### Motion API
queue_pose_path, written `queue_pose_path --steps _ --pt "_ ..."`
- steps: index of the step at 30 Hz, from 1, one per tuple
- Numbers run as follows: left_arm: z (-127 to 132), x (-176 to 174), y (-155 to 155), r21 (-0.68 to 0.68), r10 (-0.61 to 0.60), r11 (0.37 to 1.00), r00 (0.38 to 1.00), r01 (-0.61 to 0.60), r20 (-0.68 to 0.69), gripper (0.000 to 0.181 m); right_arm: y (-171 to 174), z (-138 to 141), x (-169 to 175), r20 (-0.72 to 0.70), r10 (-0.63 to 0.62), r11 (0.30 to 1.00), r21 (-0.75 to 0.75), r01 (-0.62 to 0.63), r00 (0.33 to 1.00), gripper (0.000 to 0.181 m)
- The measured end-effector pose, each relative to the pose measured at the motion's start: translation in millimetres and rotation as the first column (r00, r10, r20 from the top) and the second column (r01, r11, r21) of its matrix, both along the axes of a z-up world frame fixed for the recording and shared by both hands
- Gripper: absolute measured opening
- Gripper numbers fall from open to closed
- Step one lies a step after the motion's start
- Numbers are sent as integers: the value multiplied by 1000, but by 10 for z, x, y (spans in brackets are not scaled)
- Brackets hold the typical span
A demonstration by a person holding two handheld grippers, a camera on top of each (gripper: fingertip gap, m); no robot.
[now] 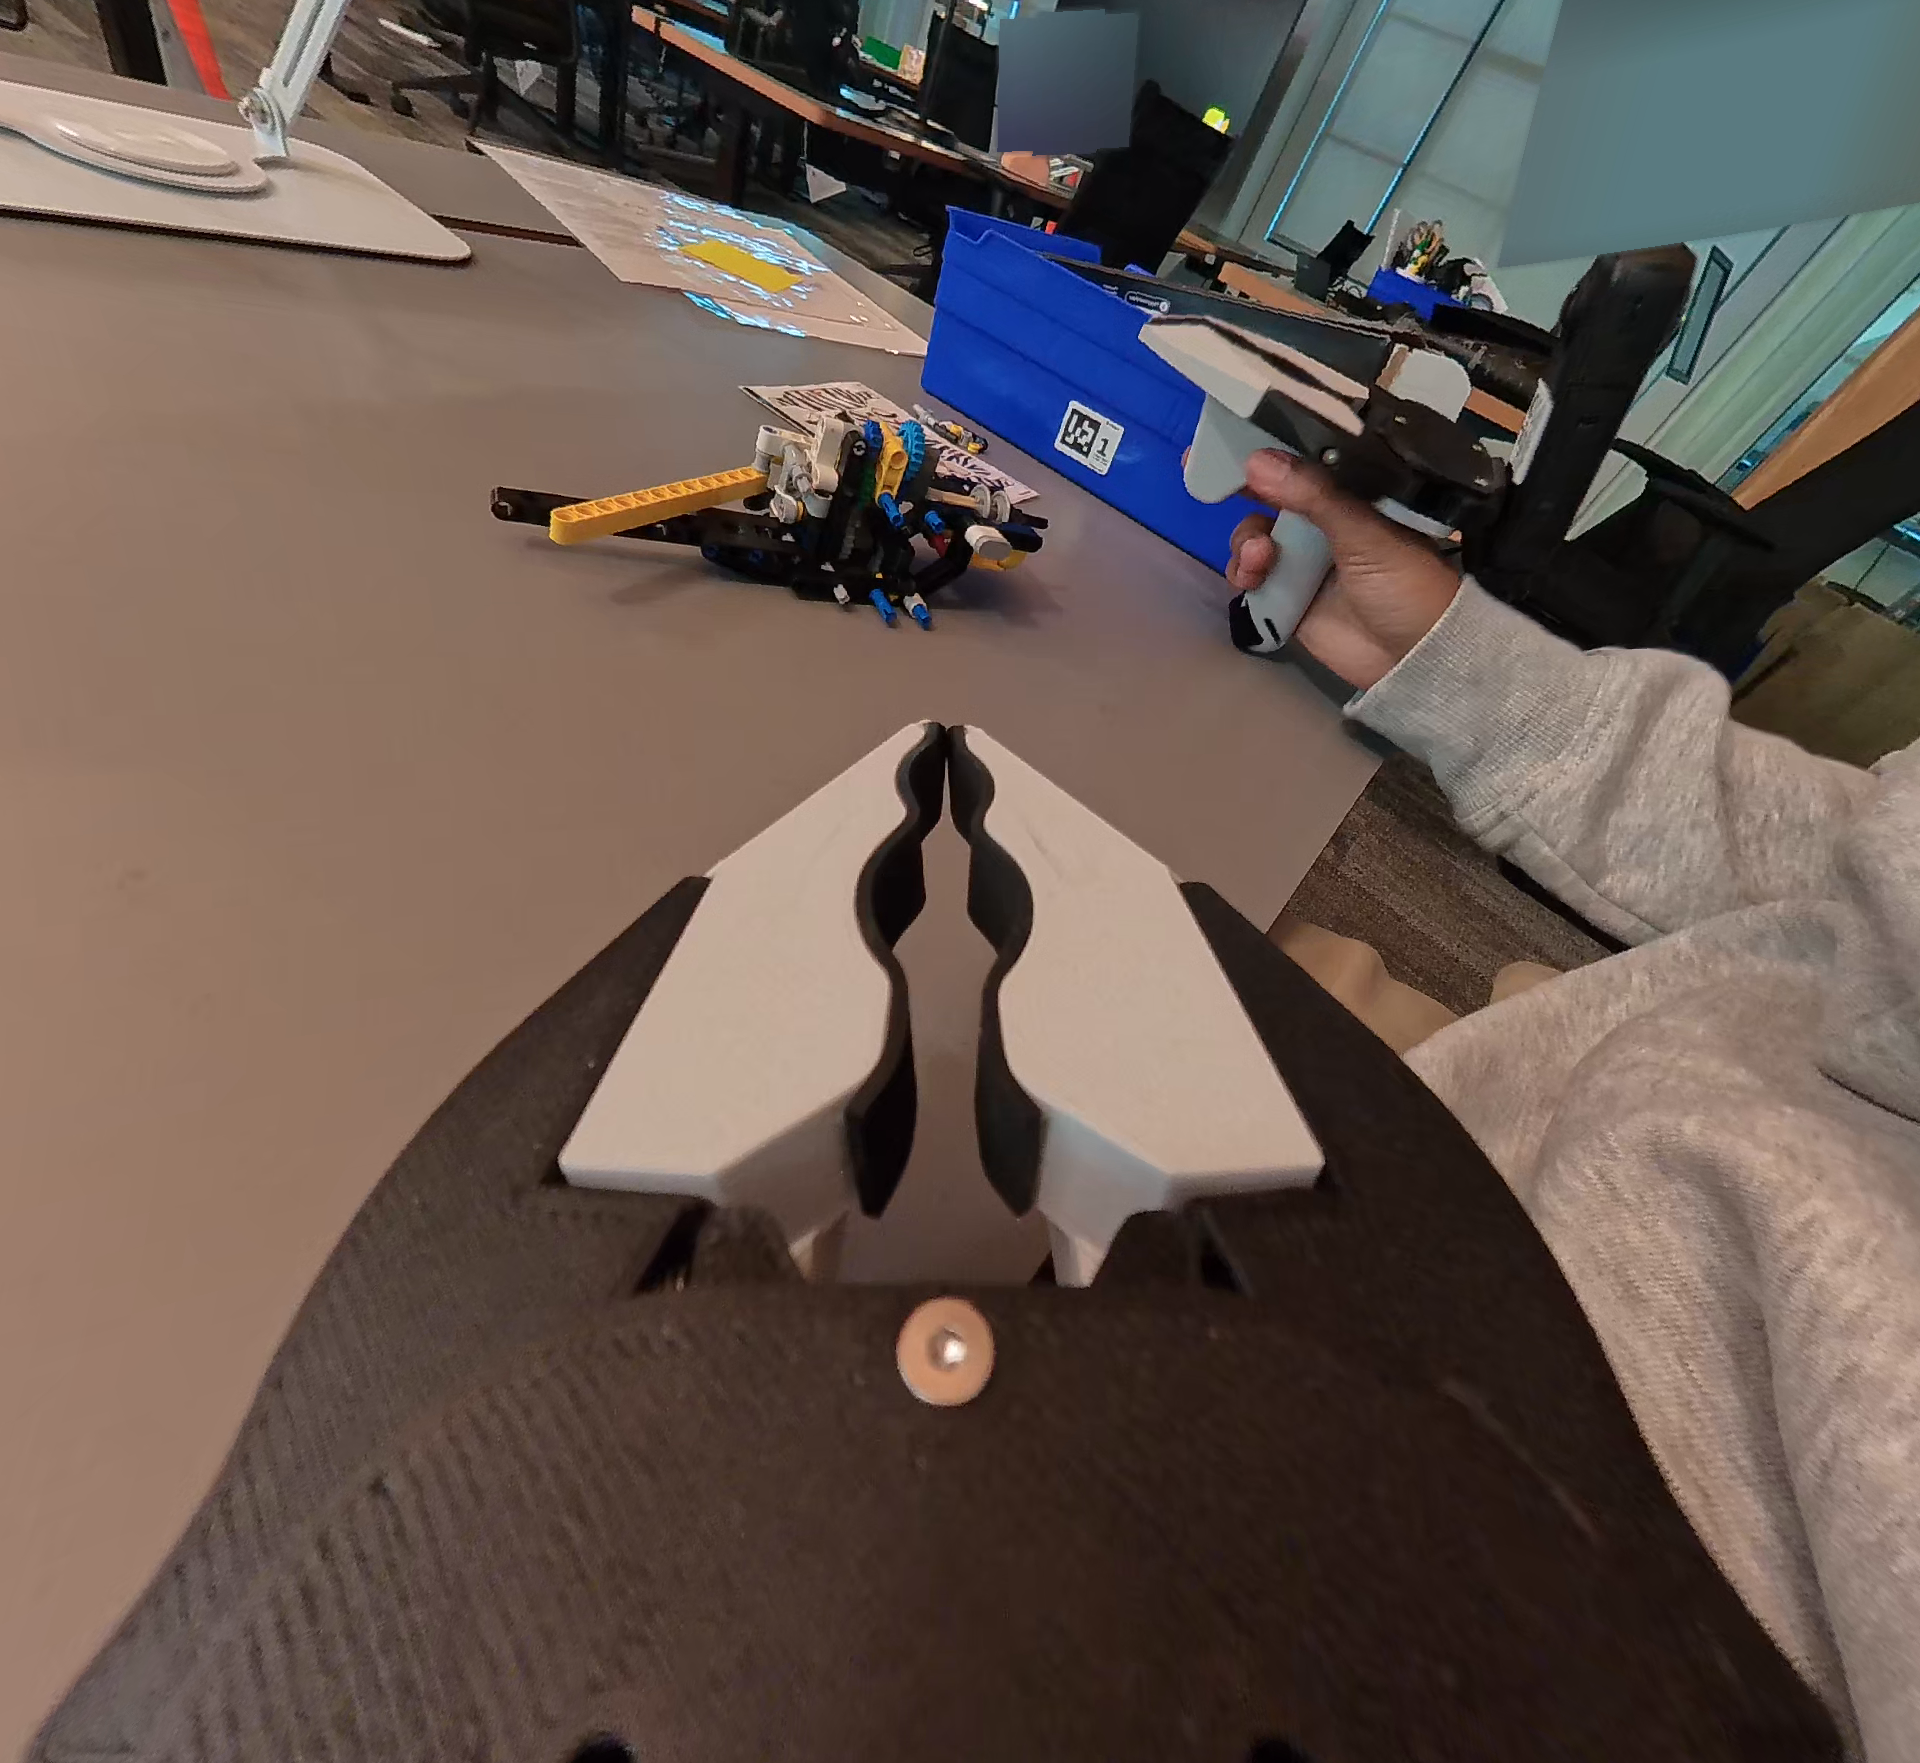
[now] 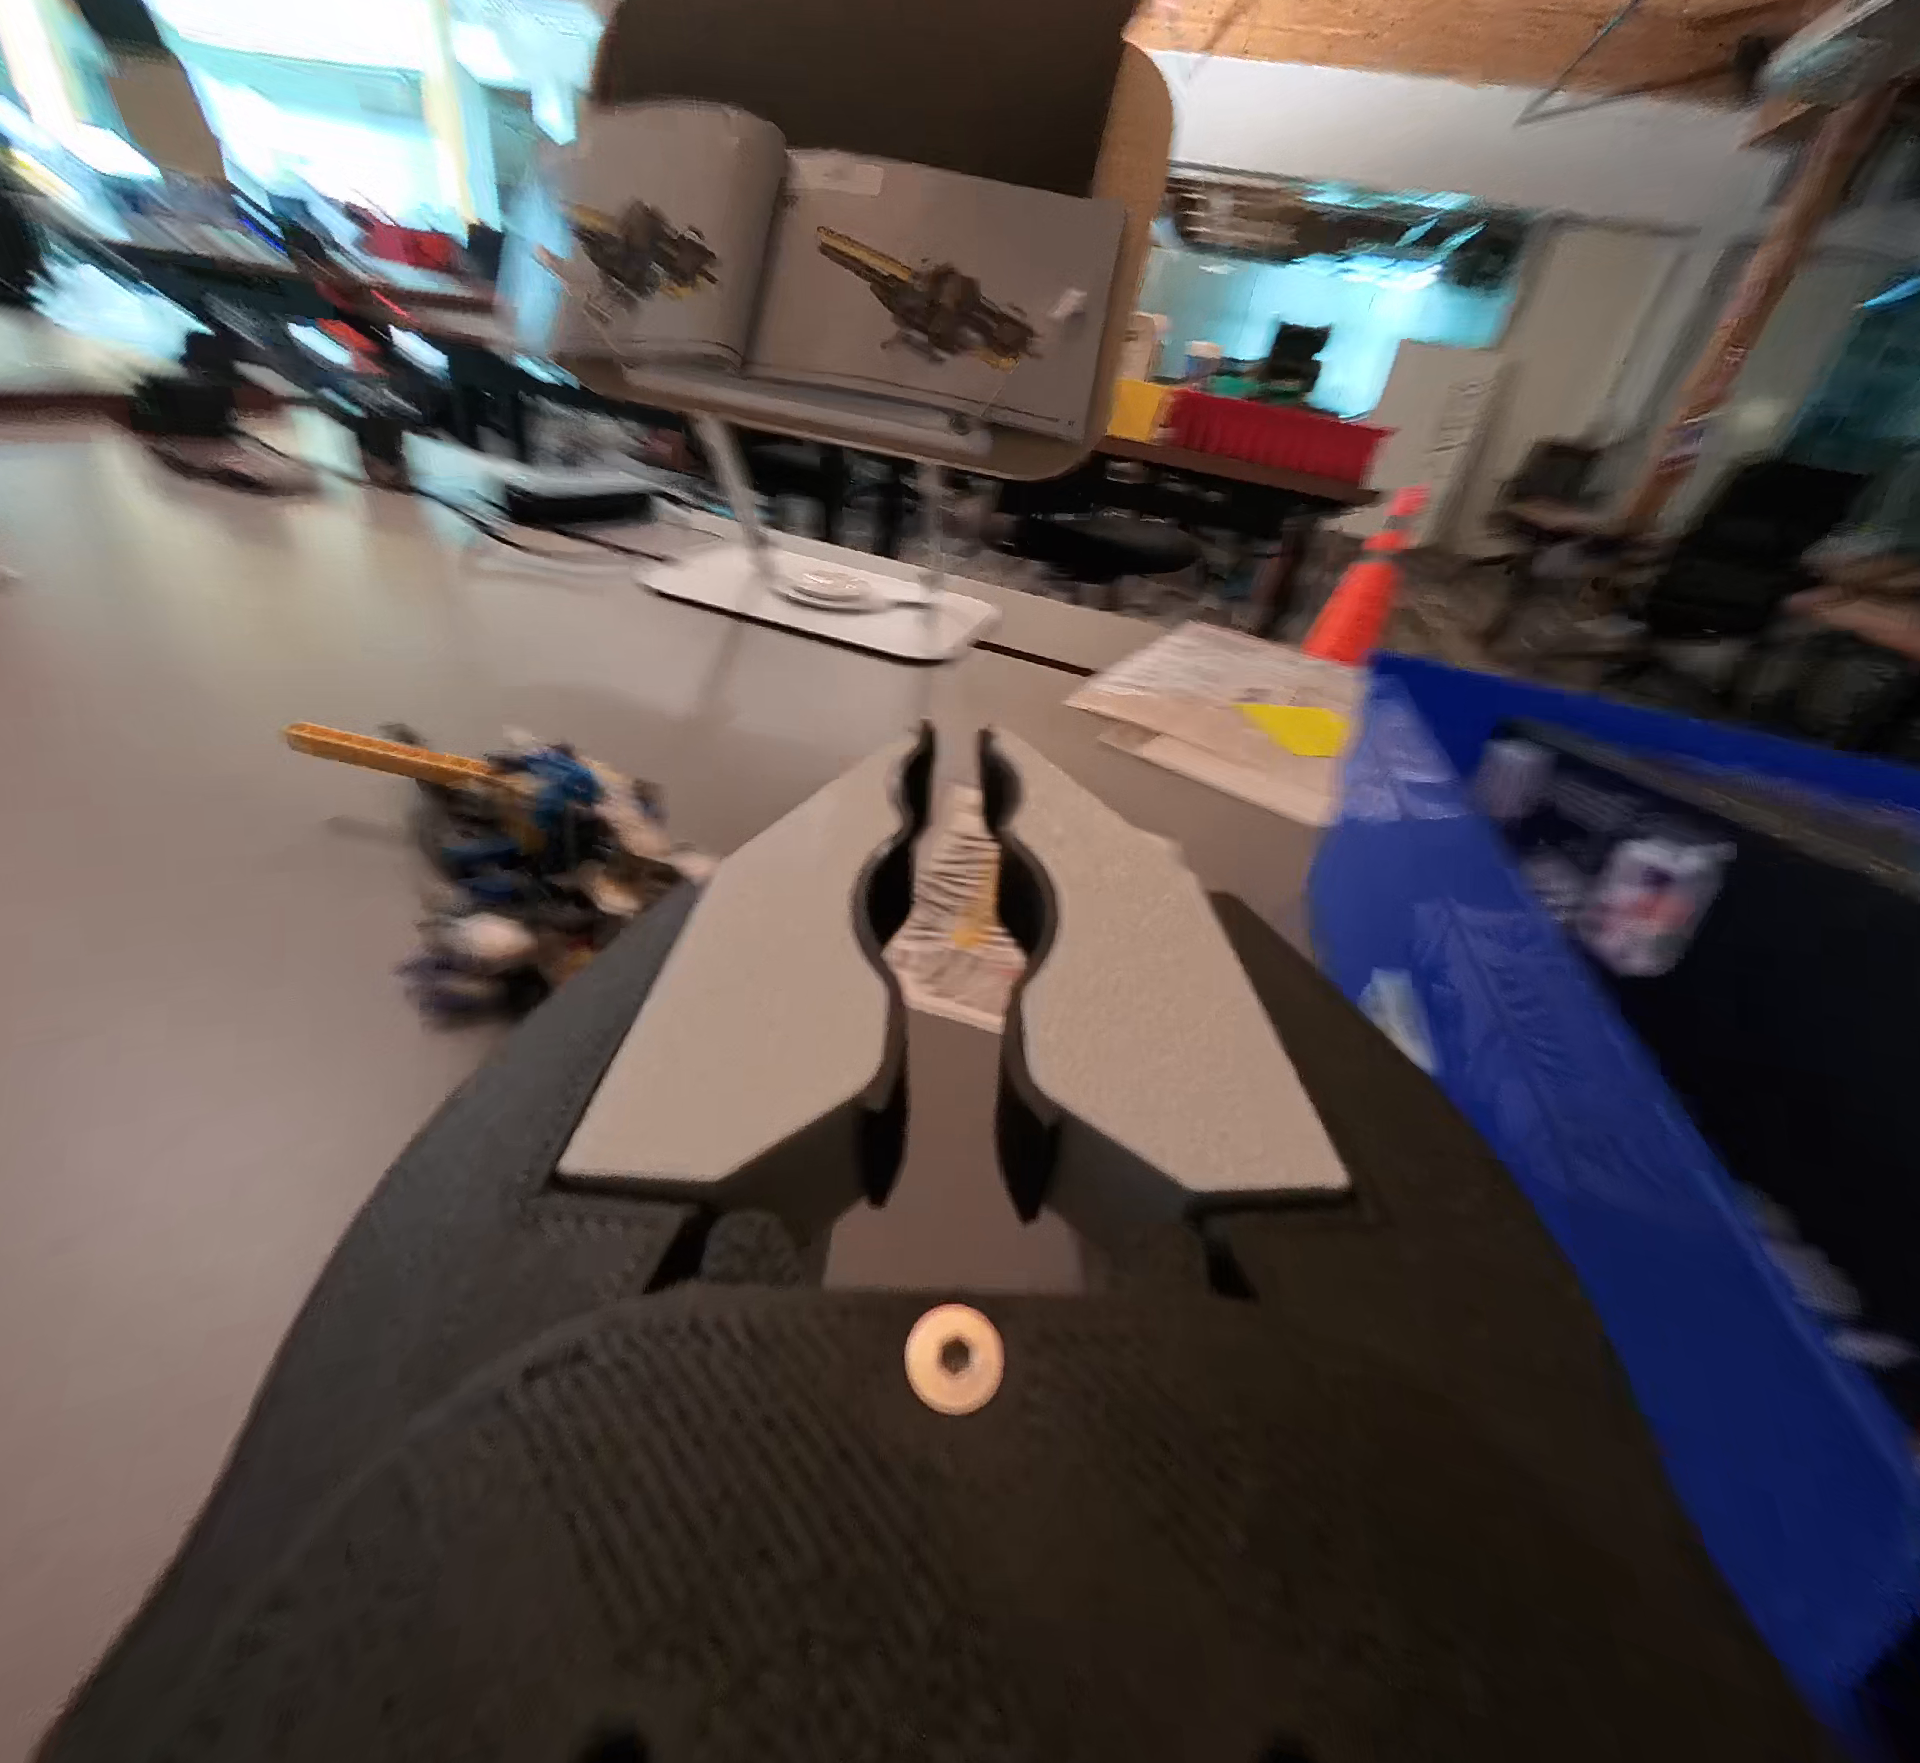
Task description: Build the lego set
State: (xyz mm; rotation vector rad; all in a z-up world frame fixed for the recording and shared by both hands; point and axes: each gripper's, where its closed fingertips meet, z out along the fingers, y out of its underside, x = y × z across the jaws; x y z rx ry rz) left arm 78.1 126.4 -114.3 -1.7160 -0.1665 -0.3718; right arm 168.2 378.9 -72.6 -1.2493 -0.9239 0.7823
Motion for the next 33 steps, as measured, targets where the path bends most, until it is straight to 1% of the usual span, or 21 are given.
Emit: queue_pose_path --steps 1,2,3,4,6,8,10,11,12,13,16,18,21,22,25,27,29,30,33 --pt "-1 -4 -1 -1 2 1000 1000 -2 -3 0 -110 8 -53 -20 73 993 -89 -75 997 18" --pt "-5 -13 -1 -1 6 1000 1000 -6 -5 0 -253 14 -124 -32 160 969 -184 -163 987 31" --pt "-12 -25 -1 -2 11 1000 1000 -11 -5 0 -359 15 -182 -33 212 941 -262 -213 977 40" --pt "-22 -35 -1 -4 14 1000 1000 -14 -2 0 -414 -2 -227 -15 228 926 -306 -221 974 45" --pt "-26 -41 0 0 12 1000 1000 -12 12 0 -475 -113 -312 85 240 927 -314 -202 967 53" --pt "-9 -35 5 14 8 1000 1000 -8 29 0 -466 -352 -373 238 231 941 -303 -154 943 61" --pt "-5 -24 12 24 2 1000 999 -3 39 0 -541 -612 -438 344 273 925 -351 -146 899 70" --pt "-1 -23 15 27 2 1000 999 -3 41 0 -601 -708 -467 371 304 909 -388 -151 877 71" --pt "4 -25 16 31 2 999 999 -4 42 0 -642 -762 -493 388 323 898 -413 -151 863 76" --pt "12 -27 17 38 5 999 999 -6 44 0 -679 -783 -507 397 336 894 -421 -156 854 78" --pt "30 -43 25 53 13 998 998 -16 58 0 -828 -754 -534 375 374 881 -430 -198 849 75" --pt "49 -57 35 67 15 998 996 -21 83 0 -1012 -703 -553 333 419 859 -447 -250 845 72" --pt "101 -83 44 103 4 994 990 -19 142 0 -1410 -674 -619 281 529 795 -495 -351 801 63" --pt "126 -103 41 120 2 992 986 -23 165 0 -1531 -669 -655 272 556 778 -501 -378 785 63" --pt "200 -198 23 172 16 983 972 -57 233 0 -1767 -675 -724 280 591 766 -487 -419 756 63" --pt "227 -263 10 191 30 978 962 -84 270 0 -1827 -672 -717 285 600 765 -476 -433 747 63" --pt "215 -291 14 182 41 979 957 -96 287 0 -1768 -653 -661 284 575 781 -471 -411 767 63" --pt "200 -287 25 170 44 981 958 -95 283 1 -1742 -611 -610 258 559 783 -478 -398 788 62" --pt "122 -262 78 111 71 989 968 -100 242 3 -1699 -379 -407 76 524 753 -506 -420 848 58"
